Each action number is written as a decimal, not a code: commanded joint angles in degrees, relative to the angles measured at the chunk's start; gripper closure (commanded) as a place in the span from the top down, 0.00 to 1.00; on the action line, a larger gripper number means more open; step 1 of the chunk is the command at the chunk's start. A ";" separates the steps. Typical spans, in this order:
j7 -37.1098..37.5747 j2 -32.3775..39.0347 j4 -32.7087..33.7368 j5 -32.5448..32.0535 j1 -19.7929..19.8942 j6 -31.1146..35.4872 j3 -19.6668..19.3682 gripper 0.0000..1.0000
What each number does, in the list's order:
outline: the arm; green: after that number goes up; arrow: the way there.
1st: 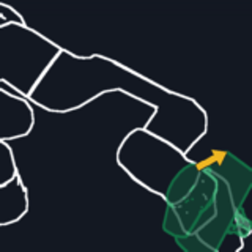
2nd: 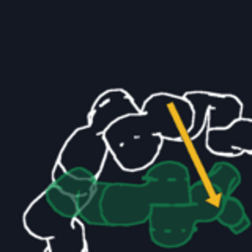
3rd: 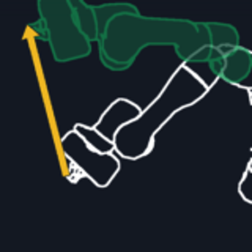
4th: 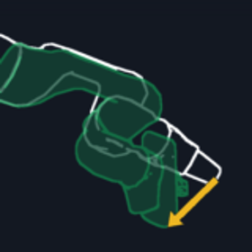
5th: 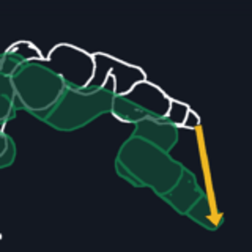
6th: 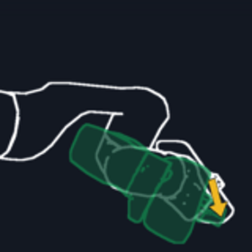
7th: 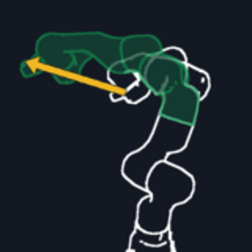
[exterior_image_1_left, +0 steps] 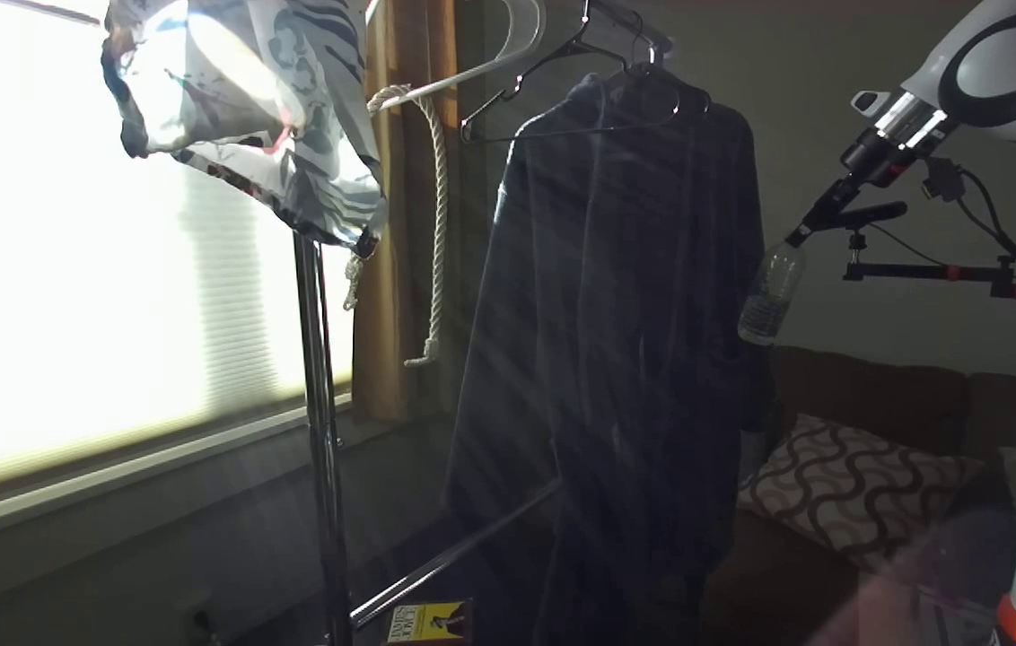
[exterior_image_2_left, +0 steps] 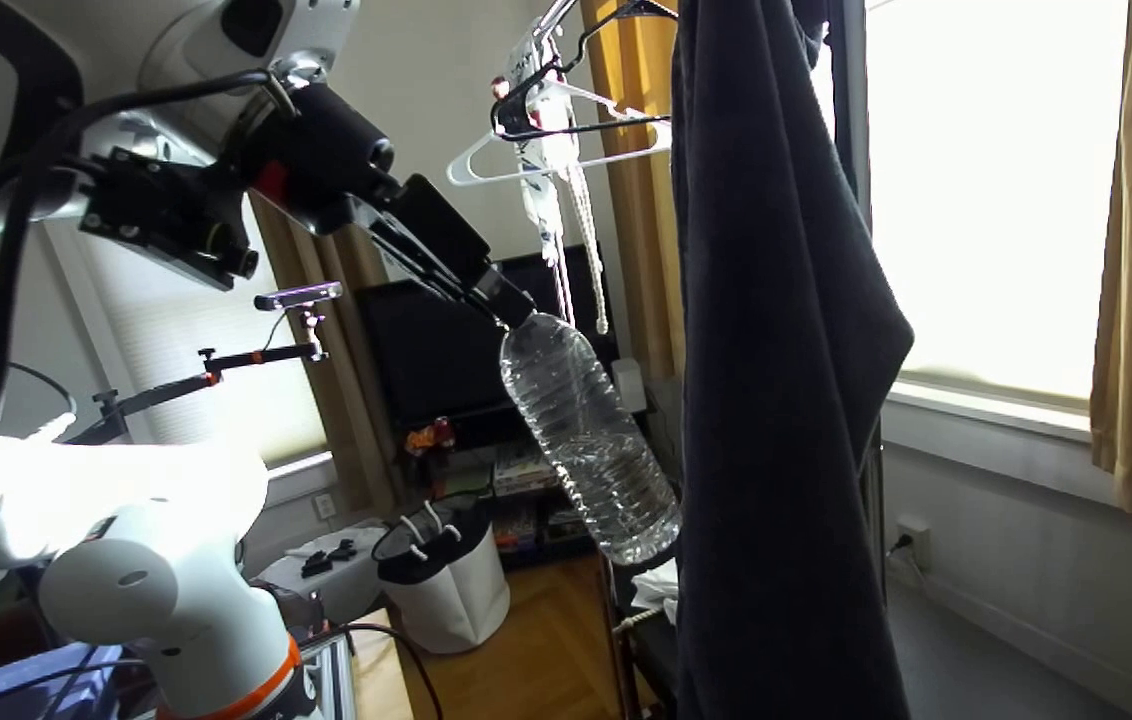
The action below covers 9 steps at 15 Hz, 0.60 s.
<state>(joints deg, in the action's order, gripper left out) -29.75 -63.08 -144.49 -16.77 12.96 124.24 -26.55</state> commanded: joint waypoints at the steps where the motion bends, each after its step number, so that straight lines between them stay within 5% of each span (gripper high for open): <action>1: 1.91 -2.10 -4.38 -0.63 -0.37 5.84 1.63 0.08; 9: 2.89 1.08 -12.62 -1.91 2.01 24.42 2.13 0.08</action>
<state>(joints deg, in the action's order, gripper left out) -28.09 -62.48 -154.81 -17.24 13.32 142.71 -24.61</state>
